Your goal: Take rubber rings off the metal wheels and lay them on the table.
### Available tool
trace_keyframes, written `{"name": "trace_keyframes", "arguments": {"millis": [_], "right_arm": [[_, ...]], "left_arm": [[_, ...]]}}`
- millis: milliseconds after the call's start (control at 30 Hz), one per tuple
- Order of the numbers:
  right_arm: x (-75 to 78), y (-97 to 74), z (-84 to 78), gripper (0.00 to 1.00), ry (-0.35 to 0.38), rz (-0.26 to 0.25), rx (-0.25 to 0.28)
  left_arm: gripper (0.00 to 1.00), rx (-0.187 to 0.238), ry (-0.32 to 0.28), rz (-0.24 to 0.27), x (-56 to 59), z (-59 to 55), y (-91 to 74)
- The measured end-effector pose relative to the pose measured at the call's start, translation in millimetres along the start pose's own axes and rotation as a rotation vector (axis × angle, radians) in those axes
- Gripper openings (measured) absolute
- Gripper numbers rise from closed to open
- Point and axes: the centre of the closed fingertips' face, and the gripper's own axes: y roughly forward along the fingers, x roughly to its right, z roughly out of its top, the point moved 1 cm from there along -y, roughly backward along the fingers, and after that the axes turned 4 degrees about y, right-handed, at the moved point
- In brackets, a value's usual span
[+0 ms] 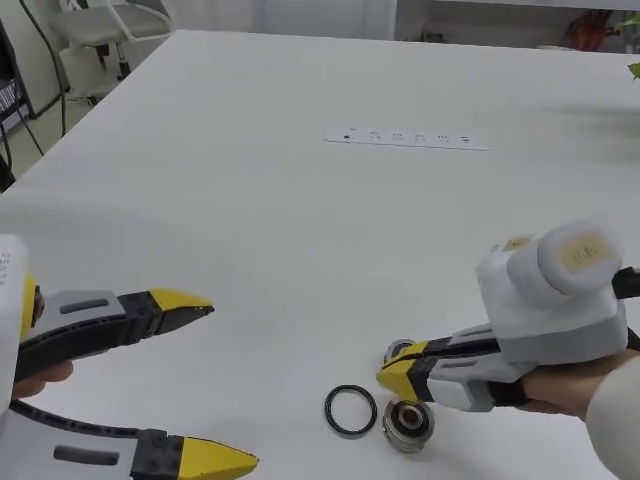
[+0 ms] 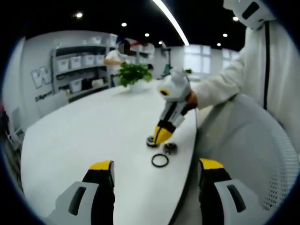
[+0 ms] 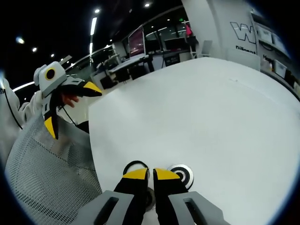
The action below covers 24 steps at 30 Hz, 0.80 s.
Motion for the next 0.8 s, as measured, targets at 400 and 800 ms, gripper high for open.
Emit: {"name": "trace_keyframes", "arguments": {"millis": [400, 800], "right_arm": [[23.9, -15.8, 4.0, 0.07, 0.043, -0.074, 0.060], [33.0, -25.4, 3.5, 0.22, 0.048, -0.071, 0.099]], "left_arm": [[0.74, 0.002, 0.165, -0.016, -15.3, 44.1, 7.2], [0.71, 0.050, 0.285, -0.110, -33.3, 94.7, 43.5]]}}
